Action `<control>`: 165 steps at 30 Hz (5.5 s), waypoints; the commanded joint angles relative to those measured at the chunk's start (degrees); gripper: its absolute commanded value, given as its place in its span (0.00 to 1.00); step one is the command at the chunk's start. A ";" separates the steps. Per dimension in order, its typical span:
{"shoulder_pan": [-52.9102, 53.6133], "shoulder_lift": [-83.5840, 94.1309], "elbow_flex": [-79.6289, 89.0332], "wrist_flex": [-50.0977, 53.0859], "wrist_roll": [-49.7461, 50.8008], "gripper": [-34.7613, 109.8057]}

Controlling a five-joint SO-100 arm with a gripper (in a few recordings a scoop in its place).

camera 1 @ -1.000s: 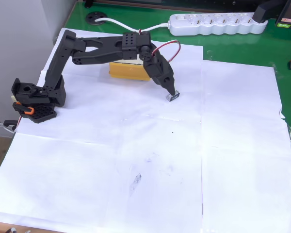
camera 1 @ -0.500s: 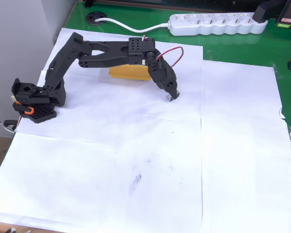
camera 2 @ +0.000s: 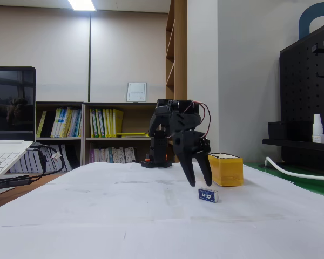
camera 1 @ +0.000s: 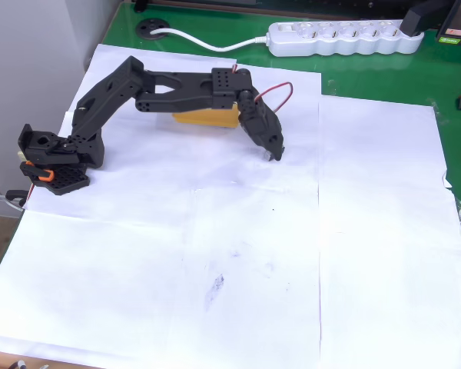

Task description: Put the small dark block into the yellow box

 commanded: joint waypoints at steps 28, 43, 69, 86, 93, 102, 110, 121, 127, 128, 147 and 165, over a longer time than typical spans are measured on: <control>-3.52 4.48 8.61 -1.32 2.20 0.24; -3.43 -3.78 6.86 2.46 10.63 0.24; -7.56 -44.30 3.96 16.52 21.62 0.24; -22.94 -47.81 -11.34 28.39 26.98 0.24; -26.37 -47.72 -18.02 28.56 27.77 0.24; -28.30 -46.67 -24.43 23.99 27.33 0.24; -29.09 -44.30 -28.39 19.34 26.02 0.24; -29.53 -43.24 -28.39 19.25 26.19 0.40; -27.86 -47.90 -26.98 19.16 28.21 0.43; -27.42 -49.22 -26.19 19.25 29.09 0.43; 0.62 -95.01 -71.10 13.36 23.47 0.28; 6.33 -139.92 -129.38 5.54 22.15 0.24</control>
